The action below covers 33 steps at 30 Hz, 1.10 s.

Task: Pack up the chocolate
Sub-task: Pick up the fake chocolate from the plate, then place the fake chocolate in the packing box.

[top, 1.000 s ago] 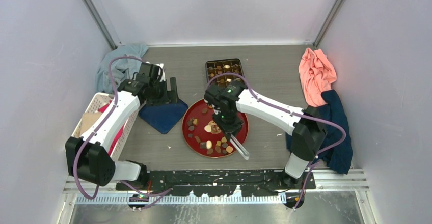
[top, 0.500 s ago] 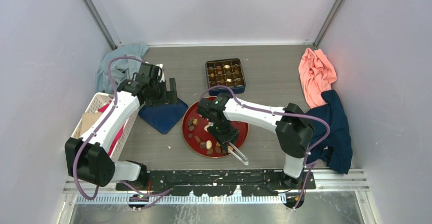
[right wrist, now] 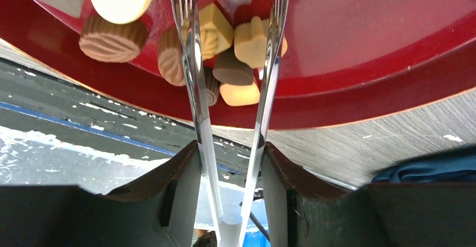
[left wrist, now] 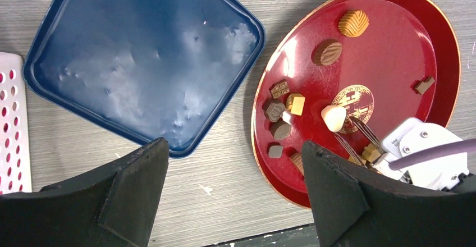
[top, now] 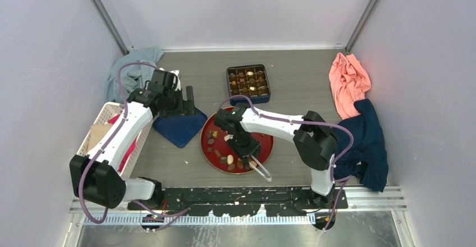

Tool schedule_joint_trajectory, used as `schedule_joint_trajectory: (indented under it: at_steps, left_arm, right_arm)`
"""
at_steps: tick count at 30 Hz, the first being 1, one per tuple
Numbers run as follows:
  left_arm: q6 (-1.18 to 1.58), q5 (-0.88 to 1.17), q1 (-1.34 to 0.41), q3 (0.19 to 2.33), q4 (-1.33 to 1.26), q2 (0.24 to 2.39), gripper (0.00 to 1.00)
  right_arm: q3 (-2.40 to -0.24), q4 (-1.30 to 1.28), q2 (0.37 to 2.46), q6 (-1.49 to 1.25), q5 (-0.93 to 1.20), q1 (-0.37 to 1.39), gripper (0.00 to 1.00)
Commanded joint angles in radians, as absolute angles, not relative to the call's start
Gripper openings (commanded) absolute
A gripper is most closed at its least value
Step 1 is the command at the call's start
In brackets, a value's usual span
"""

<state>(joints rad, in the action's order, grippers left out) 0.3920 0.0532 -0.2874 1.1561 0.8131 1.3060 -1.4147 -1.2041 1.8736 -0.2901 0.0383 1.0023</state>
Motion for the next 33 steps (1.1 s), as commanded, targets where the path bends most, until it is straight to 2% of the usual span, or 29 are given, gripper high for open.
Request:
schedule_joint_trajectory:
  at_steps: [1, 27, 29, 33]
  left_arm:
    - [0.364, 0.045, -0.282, 1.171, 0.816, 1.263, 0.88]
    - [0.354, 0.024, -0.282, 1.143, 0.807, 1.221, 0.88]
    - [0.354, 0.025, -0.282, 1.142, 0.807, 1.222, 0.89]
    - [0.353, 0.023, -0.282, 1.144, 0.81, 1.225, 0.88]
  right_arm:
    - [-1.494, -1.203, 1.887, -0.267, 0.029, 1.009, 0.47]
    - [-1.624, -1.215, 2.001, -0.219, 0.013, 0.997, 0.49]
    - [-1.632, -1.219, 2.001, -0.215, 0.005, 0.996, 0.45]
    - [-1.656, -1.237, 1.972, -0.22, -0.046, 0.987, 0.29]
